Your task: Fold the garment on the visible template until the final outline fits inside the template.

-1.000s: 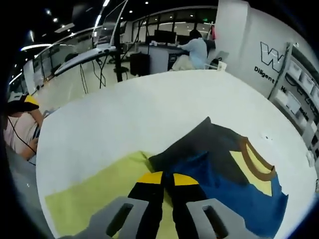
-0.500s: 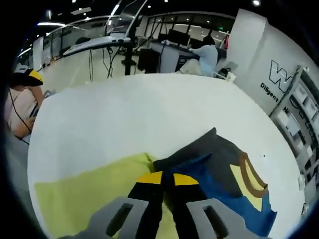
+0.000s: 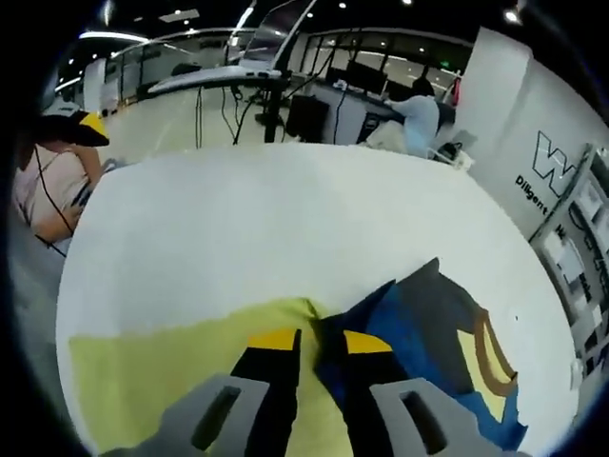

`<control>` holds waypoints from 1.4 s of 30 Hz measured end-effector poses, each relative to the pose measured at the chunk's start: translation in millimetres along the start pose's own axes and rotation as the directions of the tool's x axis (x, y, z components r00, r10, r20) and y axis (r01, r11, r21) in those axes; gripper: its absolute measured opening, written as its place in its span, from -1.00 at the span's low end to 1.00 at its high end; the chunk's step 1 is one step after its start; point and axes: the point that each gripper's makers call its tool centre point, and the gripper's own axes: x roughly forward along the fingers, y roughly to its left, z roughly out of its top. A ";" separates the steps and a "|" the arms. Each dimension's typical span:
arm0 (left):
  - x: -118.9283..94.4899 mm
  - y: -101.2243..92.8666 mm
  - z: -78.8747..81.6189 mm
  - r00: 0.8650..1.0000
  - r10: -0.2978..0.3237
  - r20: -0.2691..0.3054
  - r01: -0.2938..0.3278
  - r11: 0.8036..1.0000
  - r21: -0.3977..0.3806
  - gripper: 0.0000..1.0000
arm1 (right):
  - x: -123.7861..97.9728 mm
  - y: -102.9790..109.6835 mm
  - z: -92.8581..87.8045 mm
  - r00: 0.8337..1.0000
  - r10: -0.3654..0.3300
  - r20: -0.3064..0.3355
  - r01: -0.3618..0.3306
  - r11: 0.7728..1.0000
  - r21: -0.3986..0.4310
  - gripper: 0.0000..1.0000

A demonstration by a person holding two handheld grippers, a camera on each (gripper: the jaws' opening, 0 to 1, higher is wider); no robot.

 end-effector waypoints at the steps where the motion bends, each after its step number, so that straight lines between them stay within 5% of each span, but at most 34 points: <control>1: 0.4 -0.1 0.2 1.000 0.000 0.001 0.000 1.000 -0.001 0.93 | -2.1 -1.4 0.6 1.000 -0.005 0.004 0.005 1.000 0.004 -0.75; 5: 2.3 -0.4 1.1 1.000 -0.002 -0.001 0.002 1.000 0.001 0.93 | -10.6 -23.0 12.7 0.993 -0.079 0.082 0.076 0.996 0.035 -0.78; 8: 3.5 0.7 4.1 1.000 -0.002 0.002 0.002 1.000 0.001 0.93 | -6.8 -29.0 8.4 0.995 -0.079 0.056 0.075 0.994 0.078 -0.73; 11: 4.0 1.3 5.6 1.000 0.000 0.005 0.000 1.000 -0.002 0.93 | 5.5 -11.1 -5.3 1.000 0.010 -0.020 -0.006 0.978 0.210 -0.54; 13: 4.1 1.8 4.7 1.000 0.002 0.002 -0.002 1.000 -0.005 0.93 | 10.0 -11.5 -1.9 1.000 -0.010 -0.003 0.010 0.981 0.193 -0.43; 15: 4.1 2.0 3.2 1.000 0.002 -0.001 -0.002 1.000 -0.009 0.92 | 13.3 -8.6 -1.7 1.000 -0.014 -0.010 0.016 0.981 0.194 -0.55; 18: 3.1 1.4 0.6 1.000 -0.001 -0.009 0.001 1.000 -0.006 0.92 | 17.3 -3.9 -12.7 0.996 -0.005 -0.085 0.021 0.981 0.194 -1.00; 29: -2.6 8.0 8.7 1.000 0.014 -0.005 -0.014 1.000 0.010 0.91 | -11.0 -42.4 16.8 0.989 -0.140 0.047 0.129 0.973 0.189 -1.00; 32: -0.3 8.1 13.3 1.000 0.012 0.006 -0.012 1.000 0.013 0.91 | -12.0 -42.7 17.6 0.993 -0.104 0.058 0.084 0.956 0.281 -1.00; 42: 2.5 0.2 14.0 1.000 -0.005 0.008 0.005 1.000 0.025 0.90 | -8.7 -23.0 9.1 0.998 -0.041 0.045 0.026 0.952 0.304 -1.00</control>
